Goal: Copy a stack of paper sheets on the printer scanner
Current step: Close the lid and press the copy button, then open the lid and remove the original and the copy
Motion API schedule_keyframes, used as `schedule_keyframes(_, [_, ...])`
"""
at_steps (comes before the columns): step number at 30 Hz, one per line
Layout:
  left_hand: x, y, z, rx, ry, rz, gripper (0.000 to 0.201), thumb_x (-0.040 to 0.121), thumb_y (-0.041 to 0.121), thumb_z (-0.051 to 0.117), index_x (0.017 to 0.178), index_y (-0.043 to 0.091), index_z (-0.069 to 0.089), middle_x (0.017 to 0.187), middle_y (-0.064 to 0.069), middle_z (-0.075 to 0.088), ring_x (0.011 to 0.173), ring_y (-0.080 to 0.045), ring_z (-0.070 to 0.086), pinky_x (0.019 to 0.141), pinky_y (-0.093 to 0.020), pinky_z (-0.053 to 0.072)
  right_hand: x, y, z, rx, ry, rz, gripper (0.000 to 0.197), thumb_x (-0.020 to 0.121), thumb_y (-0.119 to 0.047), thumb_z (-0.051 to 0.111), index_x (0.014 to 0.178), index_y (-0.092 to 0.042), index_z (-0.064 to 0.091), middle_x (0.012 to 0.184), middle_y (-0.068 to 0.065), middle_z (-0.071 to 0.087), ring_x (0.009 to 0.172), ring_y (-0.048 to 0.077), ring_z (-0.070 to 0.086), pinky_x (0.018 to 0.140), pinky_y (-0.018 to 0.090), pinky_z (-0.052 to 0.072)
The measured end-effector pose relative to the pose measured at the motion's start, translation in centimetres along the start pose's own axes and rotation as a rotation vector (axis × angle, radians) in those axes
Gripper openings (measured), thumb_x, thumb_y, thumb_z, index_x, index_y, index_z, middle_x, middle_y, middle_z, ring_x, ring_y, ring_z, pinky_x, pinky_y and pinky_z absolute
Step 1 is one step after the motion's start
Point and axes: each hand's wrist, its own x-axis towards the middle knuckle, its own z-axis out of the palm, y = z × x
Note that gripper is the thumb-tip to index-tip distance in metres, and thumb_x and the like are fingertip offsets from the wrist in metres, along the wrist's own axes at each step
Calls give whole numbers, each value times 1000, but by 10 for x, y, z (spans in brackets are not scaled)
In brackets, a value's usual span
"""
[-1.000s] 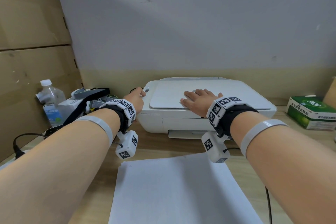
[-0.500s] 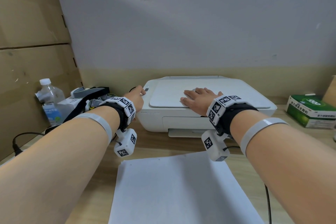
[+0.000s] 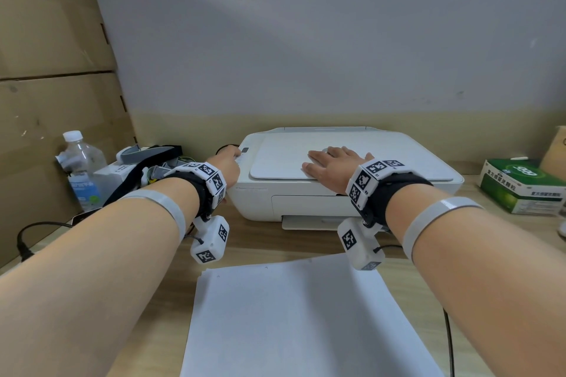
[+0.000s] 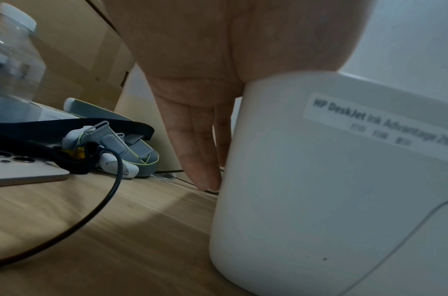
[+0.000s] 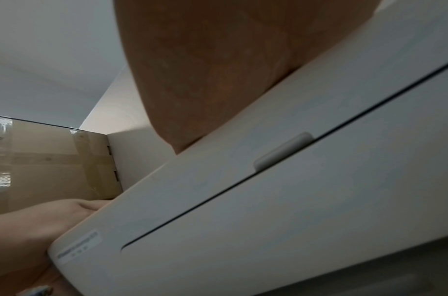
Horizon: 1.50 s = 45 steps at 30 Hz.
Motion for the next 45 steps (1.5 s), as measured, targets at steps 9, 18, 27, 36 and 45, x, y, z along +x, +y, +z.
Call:
schedule_keyframes(9, [-4,5,-2,-6,-36,-24,31,101,13,29,127,14,47,109,-13,46,99,-37,55,88,-55,53,-2,0,-1,-10,-7,1,67,89,-73,13,151,-45,15,164,-6,10,151,24,3,115,63,3])
schedule_keyframes(18, [5,5,-3,96,-46,-24,32,98,2,32,125,5,50,120,-19,53,94,-32,51,93,-46,52,-1,1,-1,-6,-13,-2,66,89,-73,13,149,-47,16,163,-8,10,151,24,3,115,64,2])
schedule_keyframes(27, [8,8,-2,137,-37,-22,16,98,1,32,104,14,41,99,-12,47,89,-28,47,88,-40,50,-3,0,-1,-11,-16,-1,65,90,-71,13,149,-45,18,163,-7,11,151,24,4,115,63,4])
schedule_keyframes(36, [3,16,-10,351,-83,19,22,101,1,33,91,16,45,73,-1,36,64,-17,43,53,-24,33,-9,14,-10,35,-55,37,63,94,-67,17,152,-42,17,163,-3,11,150,27,7,117,53,5])
schedule_keyframes(45, [-2,27,-23,545,-85,46,22,96,10,44,109,3,60,104,-8,60,84,-22,53,69,-29,42,-24,73,-24,55,6,335,61,95,-59,34,146,-26,35,151,19,27,137,43,30,110,51,29])
